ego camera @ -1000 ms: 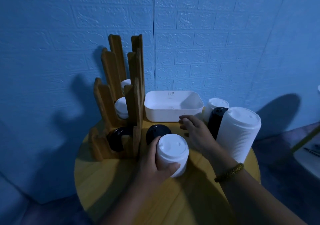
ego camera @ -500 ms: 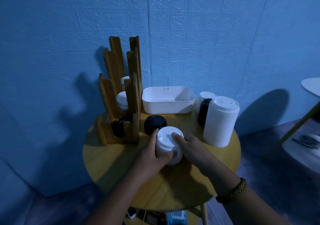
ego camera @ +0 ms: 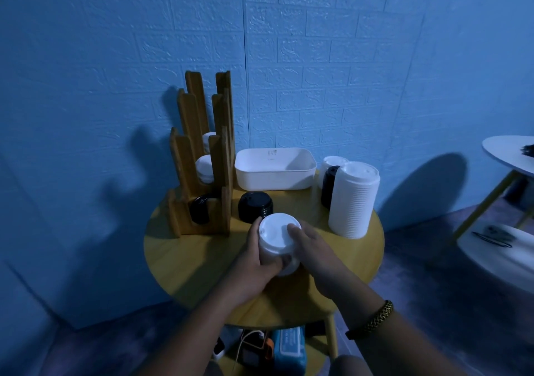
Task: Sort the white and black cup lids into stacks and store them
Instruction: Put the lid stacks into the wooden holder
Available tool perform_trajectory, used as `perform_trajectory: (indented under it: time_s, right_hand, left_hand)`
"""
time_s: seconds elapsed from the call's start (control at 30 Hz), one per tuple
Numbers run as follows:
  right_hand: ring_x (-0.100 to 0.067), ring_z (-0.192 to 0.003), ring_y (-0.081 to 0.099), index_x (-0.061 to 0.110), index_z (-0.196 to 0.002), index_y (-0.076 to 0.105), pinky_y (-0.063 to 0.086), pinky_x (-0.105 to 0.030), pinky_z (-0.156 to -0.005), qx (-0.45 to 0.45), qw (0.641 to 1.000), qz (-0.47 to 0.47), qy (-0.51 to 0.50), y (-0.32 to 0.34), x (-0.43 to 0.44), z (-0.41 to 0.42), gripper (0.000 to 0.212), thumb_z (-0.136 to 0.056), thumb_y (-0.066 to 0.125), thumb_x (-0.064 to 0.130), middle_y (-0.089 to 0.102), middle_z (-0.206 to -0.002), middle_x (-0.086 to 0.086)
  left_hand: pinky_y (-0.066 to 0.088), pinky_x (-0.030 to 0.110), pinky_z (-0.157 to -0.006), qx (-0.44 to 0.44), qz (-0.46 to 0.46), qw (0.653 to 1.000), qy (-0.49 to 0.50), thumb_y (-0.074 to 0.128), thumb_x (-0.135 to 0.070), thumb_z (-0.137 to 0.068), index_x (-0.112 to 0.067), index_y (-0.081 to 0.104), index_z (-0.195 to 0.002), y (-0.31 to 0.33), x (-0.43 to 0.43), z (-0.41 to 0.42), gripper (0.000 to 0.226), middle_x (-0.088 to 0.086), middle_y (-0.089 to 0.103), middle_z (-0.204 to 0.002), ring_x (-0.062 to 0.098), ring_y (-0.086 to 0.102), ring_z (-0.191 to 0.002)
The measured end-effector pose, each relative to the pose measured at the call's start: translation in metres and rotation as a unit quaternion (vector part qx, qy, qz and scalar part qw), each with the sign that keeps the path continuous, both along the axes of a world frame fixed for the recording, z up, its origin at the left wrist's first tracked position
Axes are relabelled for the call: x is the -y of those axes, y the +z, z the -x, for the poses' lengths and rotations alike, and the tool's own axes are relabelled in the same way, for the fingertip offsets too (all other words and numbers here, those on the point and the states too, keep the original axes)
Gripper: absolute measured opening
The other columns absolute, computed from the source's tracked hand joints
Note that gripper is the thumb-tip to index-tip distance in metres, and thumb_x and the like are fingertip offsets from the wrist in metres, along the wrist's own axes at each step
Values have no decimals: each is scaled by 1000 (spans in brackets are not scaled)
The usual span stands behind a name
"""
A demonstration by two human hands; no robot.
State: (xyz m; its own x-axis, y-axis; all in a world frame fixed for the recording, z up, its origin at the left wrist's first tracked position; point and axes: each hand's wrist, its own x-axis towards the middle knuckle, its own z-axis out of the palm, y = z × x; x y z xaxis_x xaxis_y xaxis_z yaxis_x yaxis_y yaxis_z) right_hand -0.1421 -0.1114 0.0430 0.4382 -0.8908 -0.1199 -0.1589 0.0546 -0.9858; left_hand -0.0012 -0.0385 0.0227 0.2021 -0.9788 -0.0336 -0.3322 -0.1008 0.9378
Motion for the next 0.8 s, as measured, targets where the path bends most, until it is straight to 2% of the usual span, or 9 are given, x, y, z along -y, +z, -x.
perform_trajectory:
  time_s: [0.07,0.17,0.27,0.37,0.47,0.57,0.67,0.73,0.8]
  right_hand:
    - [-21,-110,59,28,-130,52,52,-44,-96,13,1000,0,-11,-2,0,-3,32,-102,45,41,61,-121,-1]
    - [-20,-106,62,28,-128,57,54,-40,-88,37,999,15,-22,-5,0,-7,31,-101,46,40,64,-120,-1]
    - [-15,-106,63,31,-128,57,52,-36,-90,58,998,24,-15,-7,-2,-10,29,-103,43,38,65,-119,2]
    - [-7,-104,63,39,-127,55,51,-28,-86,71,997,33,8,1,-2,-9,28,-104,41,44,64,-120,9]
    - [-2,-100,62,48,-121,52,48,-19,-78,92,995,43,21,16,-1,-8,28,-101,35,56,60,-115,20]
    - [-3,-106,64,46,-127,54,57,-31,-86,128,989,71,9,33,12,-10,33,-102,34,54,65,-117,18]
    - [-11,-109,66,39,-130,57,57,-40,-91,166,982,86,-2,54,37,-20,33,-105,35,41,68,-119,12]
    - [-11,-110,66,38,-129,58,56,-39,-92,187,978,93,-3,67,58,-31,33,-105,36,38,69,-120,12]
    - [-10,-108,66,36,-127,59,55,-41,-92,190,977,96,-20,83,80,-45,32,-105,37,39,70,-116,11]
  left_hand:
    - [45,31,-102,-51,11,999,5,75,-45,-88,-55,7,-154,1,0,1,95,-20,39,-142,8,43,-129]
    - [46,25,-90,-117,44,991,37,68,-65,-84,-57,26,-147,7,5,2,76,-19,44,-139,-2,47,-116]
    - [48,31,-95,-131,62,986,85,48,-60,-97,-54,40,-142,11,14,-1,46,-10,47,-144,3,50,-117]
    - [52,37,-98,-126,58,985,102,50,-53,-101,-63,48,-125,12,18,-6,26,-10,52,-140,9,55,-117]
    - [57,39,-95,-112,67,987,90,54,-68,-91,-70,49,-121,24,21,-9,31,-10,54,-137,11,58,-117]
    - [57,32,-91,-104,100,986,85,55,-69,-89,-67,52,-125,48,32,-13,36,-21,55,-132,6,57,-117]
    - [55,27,-91,-109,130,983,75,56,-56,-95,-63,57,-127,78,54,-25,32,-31,56,-129,-1,57,-117]
    - [55,31,-94,-125,142,980,67,61,-53,-95,-64,60,-121,97,77,-36,27,-32,59,-126,-1,58,-118]
    - [51,39,-103,-122,146,980,62,58,-57,-87,-63,61,-119,116,102,-49,33,-29,61,-127,3,58,-122]
